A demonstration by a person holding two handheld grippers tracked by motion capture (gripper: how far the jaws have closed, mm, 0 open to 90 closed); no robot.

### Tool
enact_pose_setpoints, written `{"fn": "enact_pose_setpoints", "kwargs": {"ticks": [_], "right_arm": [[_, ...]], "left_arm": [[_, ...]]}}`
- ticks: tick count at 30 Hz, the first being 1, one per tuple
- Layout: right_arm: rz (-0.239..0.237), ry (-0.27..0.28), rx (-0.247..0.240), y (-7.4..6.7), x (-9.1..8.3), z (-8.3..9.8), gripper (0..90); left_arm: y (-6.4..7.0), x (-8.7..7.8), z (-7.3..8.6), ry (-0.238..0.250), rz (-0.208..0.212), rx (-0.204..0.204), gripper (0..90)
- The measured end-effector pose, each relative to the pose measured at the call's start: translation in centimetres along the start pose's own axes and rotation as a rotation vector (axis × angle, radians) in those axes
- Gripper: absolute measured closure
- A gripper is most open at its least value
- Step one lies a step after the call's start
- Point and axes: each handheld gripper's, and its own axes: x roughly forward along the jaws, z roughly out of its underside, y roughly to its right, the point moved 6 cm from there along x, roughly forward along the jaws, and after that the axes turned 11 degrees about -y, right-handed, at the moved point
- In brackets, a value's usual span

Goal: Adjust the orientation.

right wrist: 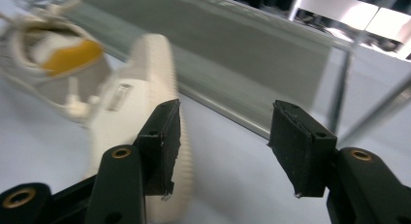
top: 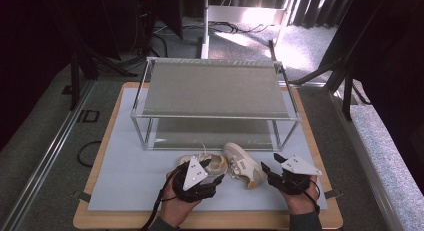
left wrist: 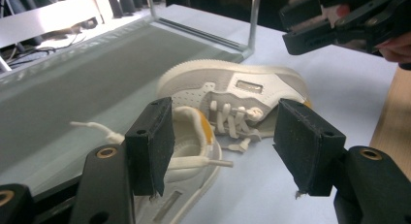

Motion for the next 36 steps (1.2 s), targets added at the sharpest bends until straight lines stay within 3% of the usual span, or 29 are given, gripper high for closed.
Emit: {"fn": "enact_pose_setpoints", "kwargs": {"ticks": [5,12,20,29,36], "right_arm": [[-0.044,0.009,-0.047,-1.6,0.0,-0.6,44.6],[-0.105,0.002,-0.09,-3.4,0.6,-0.5,45.1],[-0.134,-0.01,-0.135,-4.7,1.1,-0.4,44.9],[-0.138,-0.022,-0.147,-4.8,1.7,0.1,42.8],[-0.102,-0.027,-0.148,-4.1,2.0,0.1,42.4]], "left_arm": [[0.2,1.1,0.3,-0.037,-0.011,0.033,39.3],[-0.4,2.3,0.9,-0.07,-0.01,0.023,39.4],[-0.5,3.6,0.7,-0.081,-0.002,0.028,40.0],[-0.7,4.6,1.0,-0.106,0.007,0.027,40.6],[-0.7,4.7,1.1,-0.105,0.01,0.023,41.8]]}}
